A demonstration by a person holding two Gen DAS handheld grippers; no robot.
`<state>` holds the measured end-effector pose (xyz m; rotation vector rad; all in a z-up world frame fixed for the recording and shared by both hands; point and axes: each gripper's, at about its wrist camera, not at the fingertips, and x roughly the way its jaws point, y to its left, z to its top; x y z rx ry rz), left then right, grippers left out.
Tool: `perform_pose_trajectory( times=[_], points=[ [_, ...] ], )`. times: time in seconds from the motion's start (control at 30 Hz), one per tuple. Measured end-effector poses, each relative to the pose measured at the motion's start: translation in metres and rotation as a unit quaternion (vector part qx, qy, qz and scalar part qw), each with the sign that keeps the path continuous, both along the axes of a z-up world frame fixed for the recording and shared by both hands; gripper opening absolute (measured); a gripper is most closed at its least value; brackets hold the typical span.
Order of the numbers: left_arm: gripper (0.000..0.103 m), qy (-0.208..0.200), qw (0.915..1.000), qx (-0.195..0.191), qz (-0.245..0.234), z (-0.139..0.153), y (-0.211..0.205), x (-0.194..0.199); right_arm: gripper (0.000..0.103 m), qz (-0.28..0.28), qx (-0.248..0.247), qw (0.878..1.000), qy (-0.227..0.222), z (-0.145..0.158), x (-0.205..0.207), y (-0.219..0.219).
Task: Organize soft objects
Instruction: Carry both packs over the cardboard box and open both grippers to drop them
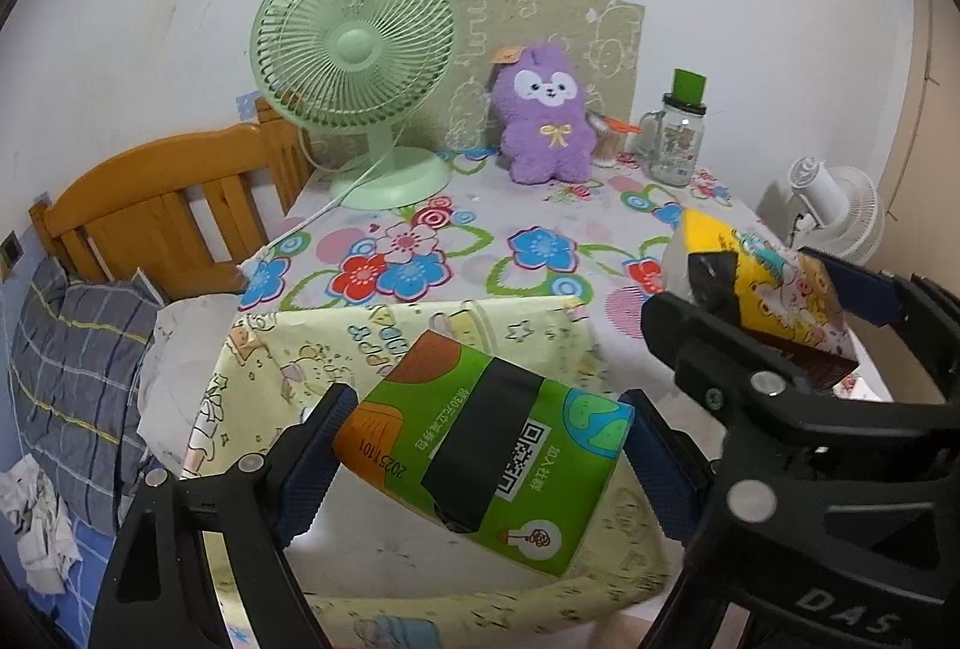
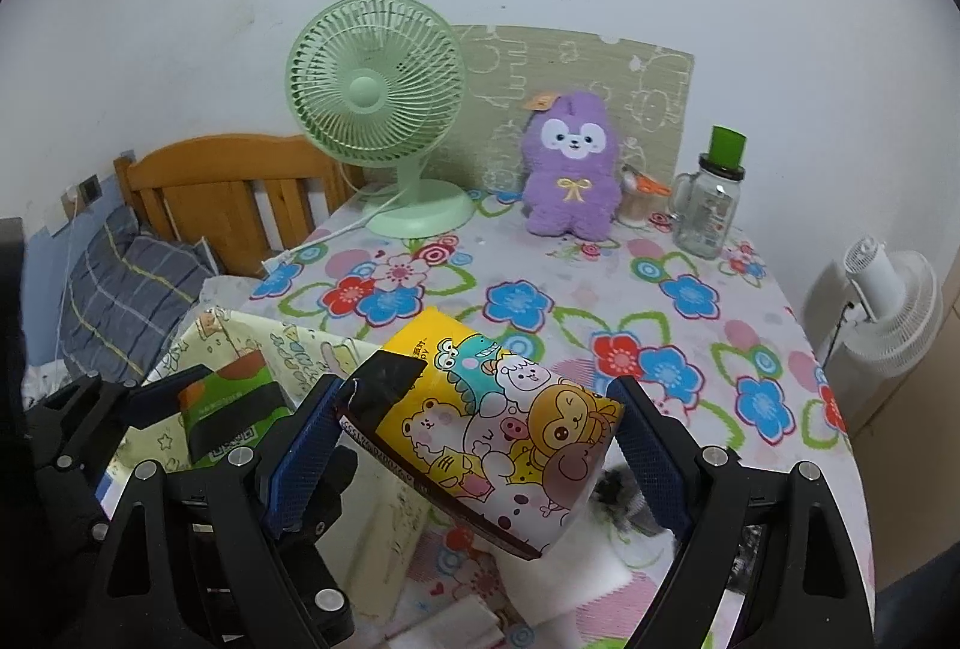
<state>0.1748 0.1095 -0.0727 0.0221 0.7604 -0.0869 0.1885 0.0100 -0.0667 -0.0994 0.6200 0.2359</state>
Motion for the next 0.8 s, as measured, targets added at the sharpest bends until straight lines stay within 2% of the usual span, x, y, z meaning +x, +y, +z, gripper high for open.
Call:
perform_pose_trajectory(
  times=[0.2,0.47,0.63,0.8],
  points=[
    [0.089,0.019,0.9996,0.015,0.015,-0.016,0.012,0.011,0.089,0.025,0.002,1.0,0.016,-0.01,0.012,0.017],
    [0.089,0.064,0.9976,-0.004,0.024,-0.039,0.03,0.022,0.089,0.046,-0.007,0.999,0.028,-0.024,0.026,0.04],
    [0.09,0.073,0.9966,-0.002,0.036,-0.043,0.039,0.02,0.09,0.067,-0.014,0.997,0.029,-0.03,0.029,0.054],
    [0.102,0.061,0.9974,-0.011,0.037,-0.038,0.043,0.014,0.091,0.085,-0.037,0.995,0.032,-0.037,0.028,0.069]
  ],
)
